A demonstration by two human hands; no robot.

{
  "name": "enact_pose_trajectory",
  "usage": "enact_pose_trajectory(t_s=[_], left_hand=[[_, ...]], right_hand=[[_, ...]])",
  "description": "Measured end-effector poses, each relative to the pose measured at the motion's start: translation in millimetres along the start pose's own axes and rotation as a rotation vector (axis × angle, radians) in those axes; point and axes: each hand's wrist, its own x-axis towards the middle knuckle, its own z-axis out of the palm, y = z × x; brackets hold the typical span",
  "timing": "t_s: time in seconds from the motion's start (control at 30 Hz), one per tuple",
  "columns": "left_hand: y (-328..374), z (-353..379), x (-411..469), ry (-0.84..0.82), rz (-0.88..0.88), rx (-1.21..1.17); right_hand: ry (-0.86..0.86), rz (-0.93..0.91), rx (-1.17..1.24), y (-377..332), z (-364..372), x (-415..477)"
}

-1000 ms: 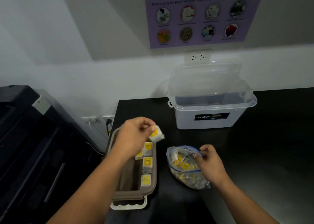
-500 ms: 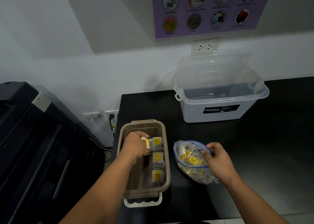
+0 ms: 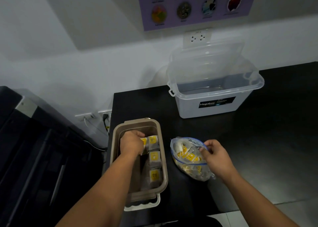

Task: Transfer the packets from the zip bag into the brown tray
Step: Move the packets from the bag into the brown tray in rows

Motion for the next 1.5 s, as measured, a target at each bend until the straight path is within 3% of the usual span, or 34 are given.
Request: enact_pose_trajectory(t_s=[0.73,1.1,1.37,1.5], left_hand=[[-3.9,17.9,-5.2,0.119,-0.293,-0.449],[-0.1,17.7,-9.3,-0.007,-0.318,-0.431],[5.0,14.7,-12.4,-0.018,-0.429,-0.654],[6.8,10.5,-14.9,-0.022,-0.401,-0.661]], right_hand=[[-0.071,0.008,0.020,-1.3,-6.3,8.5],[-0.112,0.024,0.019,-2.8,-8.3,9.1],[-0.099,0.026,-0.002,-3.2,-10.8,7.2],[-0.091,0.028,-0.082,-0.3,-12.2,6.5]])
